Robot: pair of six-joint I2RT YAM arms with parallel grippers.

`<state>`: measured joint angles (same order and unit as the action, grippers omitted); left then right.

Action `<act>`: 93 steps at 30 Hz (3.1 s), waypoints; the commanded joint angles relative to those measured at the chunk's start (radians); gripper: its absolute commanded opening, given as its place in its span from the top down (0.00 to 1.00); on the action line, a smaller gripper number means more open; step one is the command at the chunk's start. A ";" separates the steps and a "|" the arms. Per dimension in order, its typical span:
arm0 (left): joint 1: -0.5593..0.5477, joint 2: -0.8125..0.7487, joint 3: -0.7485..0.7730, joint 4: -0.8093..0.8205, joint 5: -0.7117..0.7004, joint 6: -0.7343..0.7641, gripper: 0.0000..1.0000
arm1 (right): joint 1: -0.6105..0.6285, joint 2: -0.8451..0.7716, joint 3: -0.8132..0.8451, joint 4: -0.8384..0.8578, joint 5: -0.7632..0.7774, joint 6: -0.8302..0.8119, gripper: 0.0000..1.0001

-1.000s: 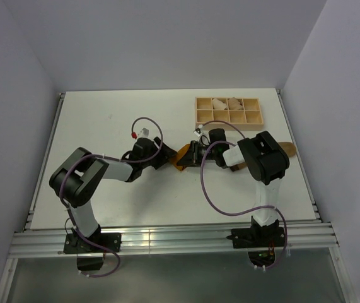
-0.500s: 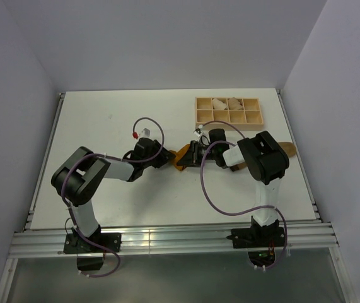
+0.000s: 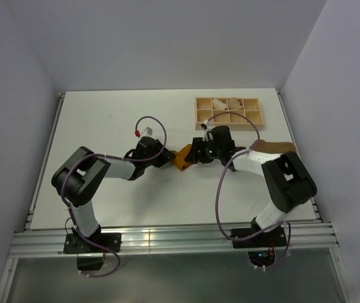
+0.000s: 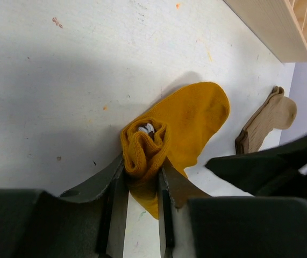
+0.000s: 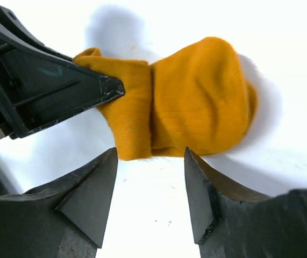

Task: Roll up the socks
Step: Roll the sock at the center of the board.

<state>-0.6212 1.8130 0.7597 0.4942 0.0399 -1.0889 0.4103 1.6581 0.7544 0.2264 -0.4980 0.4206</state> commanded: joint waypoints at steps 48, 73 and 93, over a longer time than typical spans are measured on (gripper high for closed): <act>-0.015 -0.026 0.044 -0.117 0.026 -0.011 0.89 | 0.532 0.100 0.115 -0.041 0.783 -0.540 0.47; 0.006 -0.098 -0.039 -0.069 -0.006 -0.089 0.34 | 0.444 0.141 0.076 -0.064 0.630 -0.356 1.00; 0.034 -0.138 -0.094 0.043 -0.005 -0.094 0.27 | 0.041 0.184 -0.026 0.126 -0.089 -0.039 1.00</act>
<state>-0.5903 1.6768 0.6453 0.4763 0.0143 -1.1999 0.4915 1.7802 0.7773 0.4011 -0.4492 0.3092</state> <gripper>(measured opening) 0.731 0.138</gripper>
